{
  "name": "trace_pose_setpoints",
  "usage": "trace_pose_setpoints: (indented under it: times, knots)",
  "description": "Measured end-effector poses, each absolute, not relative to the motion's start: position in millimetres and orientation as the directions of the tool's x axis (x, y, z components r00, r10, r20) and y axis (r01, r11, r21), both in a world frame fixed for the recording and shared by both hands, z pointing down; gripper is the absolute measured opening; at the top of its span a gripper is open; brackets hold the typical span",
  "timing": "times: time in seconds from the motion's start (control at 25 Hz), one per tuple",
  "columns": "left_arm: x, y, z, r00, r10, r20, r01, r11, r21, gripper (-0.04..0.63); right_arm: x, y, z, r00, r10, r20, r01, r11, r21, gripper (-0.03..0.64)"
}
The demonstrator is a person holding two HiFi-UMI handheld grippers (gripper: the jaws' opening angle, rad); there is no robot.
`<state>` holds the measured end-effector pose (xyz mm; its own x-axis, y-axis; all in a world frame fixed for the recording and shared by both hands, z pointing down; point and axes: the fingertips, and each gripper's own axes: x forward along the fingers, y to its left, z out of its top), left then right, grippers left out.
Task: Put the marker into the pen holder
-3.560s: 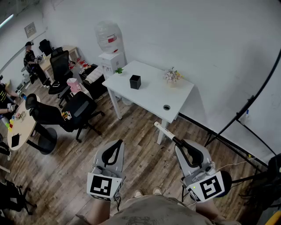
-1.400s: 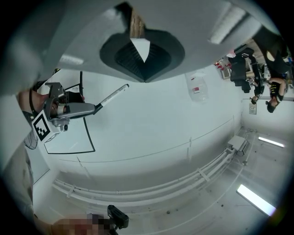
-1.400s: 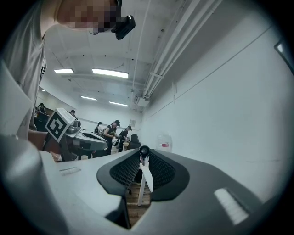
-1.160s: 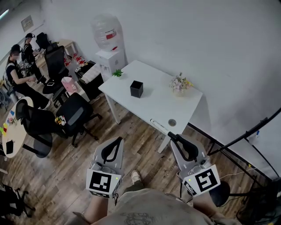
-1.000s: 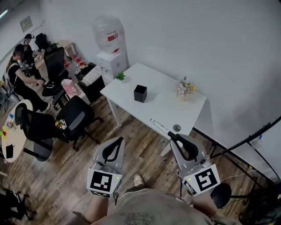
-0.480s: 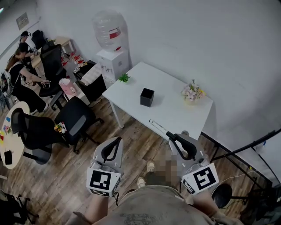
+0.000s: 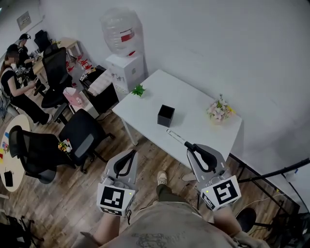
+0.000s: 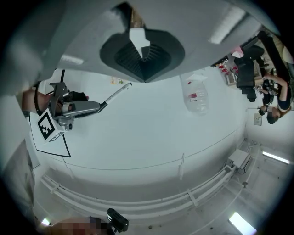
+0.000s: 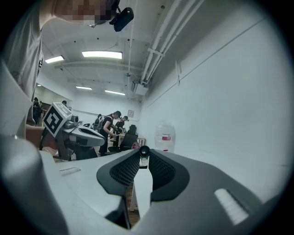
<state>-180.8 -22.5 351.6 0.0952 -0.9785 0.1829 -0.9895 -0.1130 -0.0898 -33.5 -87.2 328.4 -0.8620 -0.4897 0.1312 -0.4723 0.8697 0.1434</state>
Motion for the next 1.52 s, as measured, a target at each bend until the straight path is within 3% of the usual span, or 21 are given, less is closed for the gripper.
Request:
trace_pose_setpoints:
  times: [0.48, 0.76, 1.52]
  knots:
    - [-226, -170, 371, 0.119, -0.963, 0.242, -0.982, -0.15, -0.115, 0.0, -78, -233, 364, -0.847, -0.492, 0.201, -0.481, 0.871, 0.106, 0.093]
    - [-232, -238, 390, 0.156, -0.941, 0.299, -0.972, -0.201, -0.125, 0.0, -91, -301, 399, -0.81, -0.502, 0.303, -0.495, 0.862, 0.104, 0.092]
    - [-236, -313, 445, 0.32, -0.826, 0.464, -0.9, -0.418, -0.121, 0.0, -129, -338, 455, -0.737, -0.466, 0.489, -0.483, 0.87, 0.1, 0.094]
